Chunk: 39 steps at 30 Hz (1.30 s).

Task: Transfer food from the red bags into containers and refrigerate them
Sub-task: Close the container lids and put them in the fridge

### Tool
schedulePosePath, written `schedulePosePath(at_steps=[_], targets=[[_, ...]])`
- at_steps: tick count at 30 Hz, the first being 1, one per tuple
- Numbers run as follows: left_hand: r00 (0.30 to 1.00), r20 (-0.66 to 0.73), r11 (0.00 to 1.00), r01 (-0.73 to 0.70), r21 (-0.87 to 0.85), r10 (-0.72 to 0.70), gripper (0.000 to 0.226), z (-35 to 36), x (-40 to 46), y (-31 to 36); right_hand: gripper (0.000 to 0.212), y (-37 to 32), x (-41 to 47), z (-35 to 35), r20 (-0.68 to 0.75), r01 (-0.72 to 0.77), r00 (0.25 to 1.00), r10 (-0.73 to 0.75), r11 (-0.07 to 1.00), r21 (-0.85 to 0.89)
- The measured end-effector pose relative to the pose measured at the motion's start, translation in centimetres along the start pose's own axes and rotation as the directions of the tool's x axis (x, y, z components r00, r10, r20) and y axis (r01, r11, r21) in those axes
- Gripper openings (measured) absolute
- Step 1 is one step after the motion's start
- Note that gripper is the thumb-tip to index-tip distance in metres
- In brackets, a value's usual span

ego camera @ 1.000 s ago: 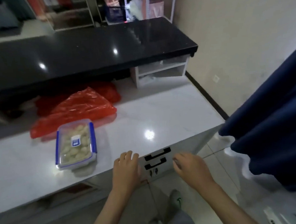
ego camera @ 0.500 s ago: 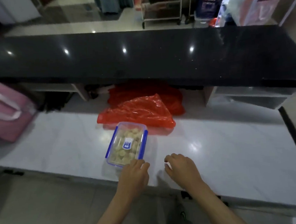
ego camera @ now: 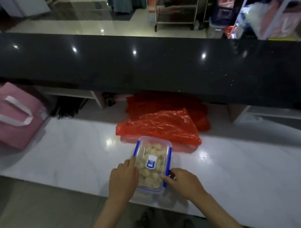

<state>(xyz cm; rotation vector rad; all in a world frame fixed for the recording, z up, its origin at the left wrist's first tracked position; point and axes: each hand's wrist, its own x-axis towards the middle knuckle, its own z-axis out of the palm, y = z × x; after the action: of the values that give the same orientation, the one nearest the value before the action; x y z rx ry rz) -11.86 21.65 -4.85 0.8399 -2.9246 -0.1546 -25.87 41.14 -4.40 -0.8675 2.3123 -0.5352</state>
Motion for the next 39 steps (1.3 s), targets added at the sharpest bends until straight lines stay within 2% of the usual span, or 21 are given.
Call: schedulePosePath(at_steps=[2, 4, 5, 8, 13, 16, 19, 22, 26, 29, 32, 35, 37, 39], targets=[[0.995, 0.090, 0.986, 0.053, -0.156, -0.039, 0.035, 0.2, 0.5, -0.7, 0.050, -0.5, -0.4, 1.1, 0.035, -0.107, 0.994, 0.102, 0.972, 0.209], [0.962, 0.242, 0.928, 0.198, -0.316, -0.123, 0.028, 0.5, 1.1, -1.0, 0.041, -1.5, -0.9, 2.3, 0.082, -0.196, 0.980, 0.179, 0.859, 0.474], [0.940, 0.312, 0.888, 0.255, -0.382, -0.136, 0.031, 0.6, 1.2, -1.2, 0.043, -2.0, -1.3, 2.8, 0.100, -0.223, 0.974, 0.202, 0.795, 0.564], [0.911, 0.404, 0.801, 0.303, -0.516, -0.084, 0.032, 1.4, 1.6, -1.4, 0.048, -2.7, -2.7, 4.6, 0.062, -0.243, 0.958, 0.281, 0.671, 0.701], [0.875, 0.469, 0.723, 0.248, -0.645, 0.119, 0.037, 1.7, 1.7, 0.5, 0.046, -1.7, -6.8, 6.4, -0.033, -0.206, 0.886, 0.463, 0.457, 0.865], [0.830, 0.510, 0.671, 0.248, -0.699, 0.224, 0.036, 1.7, 1.1, 3.2, 0.040, -0.3, -10.1, 7.0, -0.123, -0.140, 0.791, 0.599, 0.373, 0.917], [0.756, 0.550, 0.601, 0.265, -0.754, 0.356, 0.042, 1.3, -0.3, 7.2, 0.037, 1.5, -14.1, 7.5, -0.196, -0.078, 0.685, 0.702, 0.338, 0.938], [0.656, 0.575, 0.555, 0.275, -0.785, 0.489, 0.045, 0.4, -2.4, 12.1, 0.046, 3.6, -18.8, 7.6, -0.231, -0.007, 0.588, 0.775, 0.291, 0.957], [0.497, 0.605, 0.521, 0.314, -0.793, 0.622, 0.039, 0.2, -6.3, 19.4, 0.071, 7.0, -25.6, 8.7, -0.262, 0.118, 0.438, 0.860, 0.234, 0.965], [0.423, 0.582, 0.502, 0.294, -0.813, 0.695, 0.040, 0.5, -10.0, 24.8, 0.071, 9.6, -31.2, 9.8, -0.252, 0.205, 0.344, 0.905, 0.190, 0.960], [0.364, 0.573, 0.505, 0.271, -0.819, 0.734, 0.057, 0.9, -14.3, 30.1, 0.054, 12.2, -37.1, 10.9, -0.239, 0.274, 0.308, 0.921, 0.155, 0.949], [0.303, 0.577, 0.526, 0.237, -0.817, 0.759, 0.075, 1.3, -18.9, 35.2, 0.063, 14.8, -42.7, 12.2, -0.188, 0.320, 0.300, 0.935, 0.087, 0.943], [0.283, 0.559, 0.520, 0.207, -0.829, 0.779, 0.073, 1.8, -22.2, 38.4, 0.067, 16.2, -46.0, 13.0, -0.149, 0.352, 0.287, 0.946, 0.040, 0.935], [0.258, 0.541, 0.507, 0.188, -0.841, 0.801, 0.067, 2.1, -25.4, 41.4, 0.060, 17.4, -49.1, 13.8, -0.131, 0.424, 0.247, 0.960, 0.015, 0.906]])
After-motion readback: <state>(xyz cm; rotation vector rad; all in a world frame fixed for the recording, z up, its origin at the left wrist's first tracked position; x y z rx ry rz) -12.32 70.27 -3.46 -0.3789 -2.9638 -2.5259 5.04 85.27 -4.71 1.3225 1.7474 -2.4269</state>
